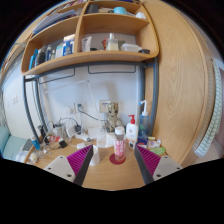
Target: Pour water
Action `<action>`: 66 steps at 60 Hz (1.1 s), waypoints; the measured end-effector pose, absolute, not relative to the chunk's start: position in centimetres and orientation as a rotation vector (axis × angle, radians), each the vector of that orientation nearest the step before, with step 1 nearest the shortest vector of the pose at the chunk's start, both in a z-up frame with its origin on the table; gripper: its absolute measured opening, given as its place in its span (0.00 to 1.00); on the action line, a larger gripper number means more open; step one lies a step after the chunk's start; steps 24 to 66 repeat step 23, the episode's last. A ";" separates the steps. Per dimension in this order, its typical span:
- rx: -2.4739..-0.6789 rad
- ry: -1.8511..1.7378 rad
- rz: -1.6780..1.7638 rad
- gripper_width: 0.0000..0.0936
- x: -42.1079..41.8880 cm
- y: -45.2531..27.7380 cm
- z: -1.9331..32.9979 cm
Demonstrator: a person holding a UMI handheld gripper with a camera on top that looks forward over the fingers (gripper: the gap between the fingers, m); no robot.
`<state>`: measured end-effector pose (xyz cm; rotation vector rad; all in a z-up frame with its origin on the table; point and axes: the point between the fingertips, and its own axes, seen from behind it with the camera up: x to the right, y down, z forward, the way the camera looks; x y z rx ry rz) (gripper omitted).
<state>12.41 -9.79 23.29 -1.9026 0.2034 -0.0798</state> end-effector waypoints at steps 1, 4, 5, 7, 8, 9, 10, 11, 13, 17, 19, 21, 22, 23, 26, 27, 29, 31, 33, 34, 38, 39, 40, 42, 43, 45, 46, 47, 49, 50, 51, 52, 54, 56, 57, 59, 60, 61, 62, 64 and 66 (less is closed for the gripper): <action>-1.896 0.201 -0.081 0.91 12.2 -9.9 23.8; -1.882 0.191 -0.084 0.91 11.5 -10.2 25.0; -1.878 0.188 -0.087 0.91 11.3 -10.2 25.4; -1.868 0.182 -0.091 0.91 10.9 -10.3 26.0; -1.865 0.180 -0.091 0.91 10.6 -10.4 26.3; -1.863 0.178 -0.092 0.91 10.4 -10.5 26.5; -1.861 0.178 -0.090 0.91 10.2 -10.6 26.8; -1.860 0.181 -0.091 0.91 10.0 -10.7 26.9; -1.856 0.181 -0.100 0.91 9.8 -10.9 27.2; -1.853 0.164 -0.108 0.91 9.1 -11.2 27.6; -1.852 0.160 -0.106 0.91 8.6 -11.3 27.8; -1.850 0.157 -0.102 0.91 8.3 -11.4 27.8; -1.850 0.157 -0.099 0.91 8.1 -11.4 27.9; -1.849 0.157 -0.096 0.91 7.9 -11.4 27.9; -1.849 0.157 -0.096 0.91 7.9 -11.4 27.9; -1.849 0.157 -0.096 0.91 7.9 -11.4 27.9; -1.849 0.157 -0.096 0.91 7.9 -11.4 27.9; -1.849 0.157 -0.096 0.91 7.9 -11.4 27.9; -1.849 0.157 -0.096 0.91 7.9 -11.4 27.9; -1.849 0.157 -0.096 0.91 7.9 -11.4 27.9; -1.849 0.157 -0.096 0.91 7.9 -11.4 27.9; -1.849 0.157 -0.096 0.91 7.9 -11.4 27.9; -1.849 0.157 -0.096 0.91 7.9 -11.4 27.9; -1.849 0.157 -0.096 0.91 7.9 -11.4 27.9; -1.849 0.157 -0.096 0.91 7.9 -11.4 27.9; -1.849 0.157 -0.096 0.91 7.9 -11.4 27.9; -1.849 0.157 -0.096 0.91 7.9 -11.4 27.9; -1.849 0.157 -0.096 0.91 7.9 -11.4 27.9; -1.849 0.157 -0.096 0.91 7.9 -11.4 27.9; -1.849 0.157 -0.096 0.91 7.9 -11.4 27.9; -1.849 0.157 -0.096 0.91 7.9 -11.4 27.9; -1.849 0.157 -0.096 0.91 7.9 -11.4 27.9; -1.849 0.157 -0.096 0.91 7.9 -11.4 27.9; -1.849 0.157 -0.096 0.91 7.9 -11.4 27.9; -1.849 0.157 -0.096 0.91 7.9 -11.4 27.9; -1.849 0.157 -0.096 0.91 7.9 -11.4 27.9; -1.849 0.157 -0.096 0.91 7.9 -11.4 27.9; -1.849 0.157 -0.096 0.91 7.9 -11.4 27.9; -1.849 0.157 -0.096 0.91 7.9 -11.4 27.9; -1.849 0.157 -0.096 0.91 7.9 -11.4 27.9; -1.849 0.157 -0.096 0.91 7.9 -11.4 27.9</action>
